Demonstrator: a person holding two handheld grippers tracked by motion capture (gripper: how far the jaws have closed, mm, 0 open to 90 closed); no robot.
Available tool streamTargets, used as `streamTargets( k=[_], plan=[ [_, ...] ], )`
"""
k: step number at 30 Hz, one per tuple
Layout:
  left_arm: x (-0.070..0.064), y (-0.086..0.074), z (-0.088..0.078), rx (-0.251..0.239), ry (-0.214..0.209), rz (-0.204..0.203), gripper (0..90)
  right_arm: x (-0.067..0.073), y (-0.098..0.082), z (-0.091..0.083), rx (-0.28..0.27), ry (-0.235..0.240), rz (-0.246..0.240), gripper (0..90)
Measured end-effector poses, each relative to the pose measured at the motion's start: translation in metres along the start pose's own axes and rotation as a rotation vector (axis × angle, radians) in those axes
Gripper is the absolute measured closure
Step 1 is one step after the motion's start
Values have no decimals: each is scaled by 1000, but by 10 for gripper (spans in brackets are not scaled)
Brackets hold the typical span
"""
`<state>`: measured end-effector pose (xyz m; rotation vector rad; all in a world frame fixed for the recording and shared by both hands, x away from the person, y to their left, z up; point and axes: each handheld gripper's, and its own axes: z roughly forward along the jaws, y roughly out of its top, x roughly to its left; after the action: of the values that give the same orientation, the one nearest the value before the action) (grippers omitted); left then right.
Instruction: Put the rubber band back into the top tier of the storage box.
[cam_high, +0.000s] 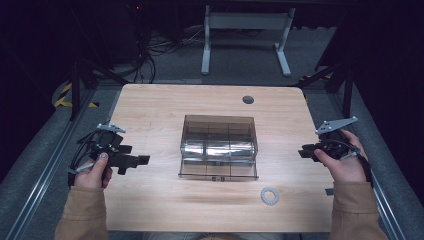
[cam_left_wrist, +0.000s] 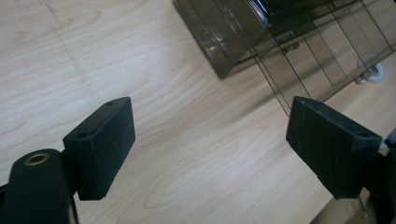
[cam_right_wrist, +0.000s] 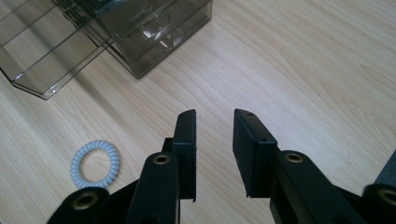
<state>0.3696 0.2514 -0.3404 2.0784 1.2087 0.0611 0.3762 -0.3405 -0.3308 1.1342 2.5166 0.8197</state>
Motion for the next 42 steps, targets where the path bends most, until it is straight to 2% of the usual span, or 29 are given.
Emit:
streamTargets(
  k=[2, 8, 10, 12, 15, 18, 25, 28, 32, 35, 38, 42],
  plan=[
    [1, 0, -2, -8, -31, -4, 162, -3, -4, -1, -30, 6, -16, 696],
    [-2, 0, -7, -13, -42, 14, 162, -3, -7, -4, -50, 3, -19, 654],
    [-1, -1, -8, -16, -35, 8, 162, -3, -7, -5, -67, -9, -38, 643],
    [-1, -1, -9, -17, -16, 2, 162, -6, -8, -4, -77, -12, -27, 598],
    [-1, -1, -9, -14, -21, 5, 162, -11, -5, -6, -108, -6, -33, 603],
    [0, -1, -10, -16, -14, 2, 162, -15, 2, -9, -94, -2, -39, 596],
    [-1, -3, -11, -10, -23, 7, 162, -18, 13, -14, -51, 43, -65, 585],
    [-2, -3, -11, -4, -29, 16, 162, -15, 15, -15, -22, 51, -79, 575],
    [-1, -4, -10, 5, -35, 18, 162, -7, 20, -17, -23, 84, -101, 565],
    [1, -5, -9, 12, -32, 11, 162, -3, 25, -15, -15, 123, -132, 555],
    [1, -5, -9, 15, -33, 11, 162, 0, 28, -12, 20, 166, -171, 550],
    [0, -6, -10, 14, -36, 14, 162, 7, 33, -11, 48, 190, -225, 550]
  ],
)
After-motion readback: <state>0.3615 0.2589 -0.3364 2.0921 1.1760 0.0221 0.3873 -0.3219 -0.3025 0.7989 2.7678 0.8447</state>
